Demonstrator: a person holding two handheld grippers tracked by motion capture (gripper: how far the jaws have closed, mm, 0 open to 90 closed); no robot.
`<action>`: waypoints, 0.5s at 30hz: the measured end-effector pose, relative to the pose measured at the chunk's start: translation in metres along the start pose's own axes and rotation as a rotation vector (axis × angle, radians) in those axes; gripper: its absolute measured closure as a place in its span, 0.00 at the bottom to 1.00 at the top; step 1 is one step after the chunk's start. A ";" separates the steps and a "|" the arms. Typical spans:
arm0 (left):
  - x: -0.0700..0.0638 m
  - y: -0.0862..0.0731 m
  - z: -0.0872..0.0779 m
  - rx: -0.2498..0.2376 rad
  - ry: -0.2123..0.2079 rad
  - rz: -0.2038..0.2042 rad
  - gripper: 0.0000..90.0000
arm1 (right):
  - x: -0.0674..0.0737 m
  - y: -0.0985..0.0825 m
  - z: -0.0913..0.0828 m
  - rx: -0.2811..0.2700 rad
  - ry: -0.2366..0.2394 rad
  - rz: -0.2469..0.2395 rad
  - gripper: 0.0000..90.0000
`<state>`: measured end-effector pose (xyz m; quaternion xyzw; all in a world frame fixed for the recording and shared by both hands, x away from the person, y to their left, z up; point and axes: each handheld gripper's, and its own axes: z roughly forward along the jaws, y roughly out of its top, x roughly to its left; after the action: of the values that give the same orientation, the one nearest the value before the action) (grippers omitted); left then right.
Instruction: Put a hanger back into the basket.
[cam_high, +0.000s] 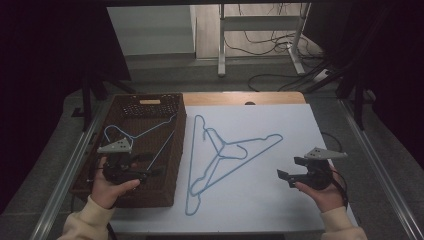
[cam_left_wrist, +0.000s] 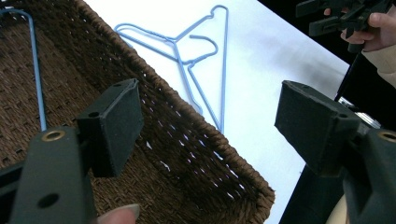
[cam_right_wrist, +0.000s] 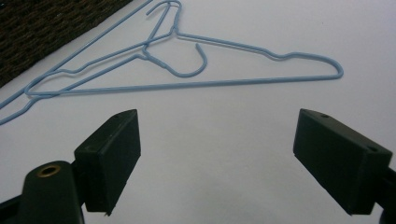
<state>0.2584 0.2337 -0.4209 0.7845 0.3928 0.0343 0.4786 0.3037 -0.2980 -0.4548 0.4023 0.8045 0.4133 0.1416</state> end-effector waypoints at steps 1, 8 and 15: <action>0.000 0.000 0.000 0.000 0.000 0.000 0.26 | 0.000 0.000 0.000 0.000 0.000 0.000 0.17; 0.001 0.000 0.003 0.001 -0.011 -0.001 0.26 | 0.010 0.012 0.009 0.016 0.007 -0.020 0.18; 0.003 -0.001 0.007 0.012 -0.018 -0.003 0.26 | 0.015 0.023 0.028 0.057 0.005 -0.028 0.19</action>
<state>0.2626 0.2309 -0.4259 0.7871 0.3900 0.0242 0.4773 0.3219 -0.2630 -0.4528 0.3939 0.8218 0.3893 0.1337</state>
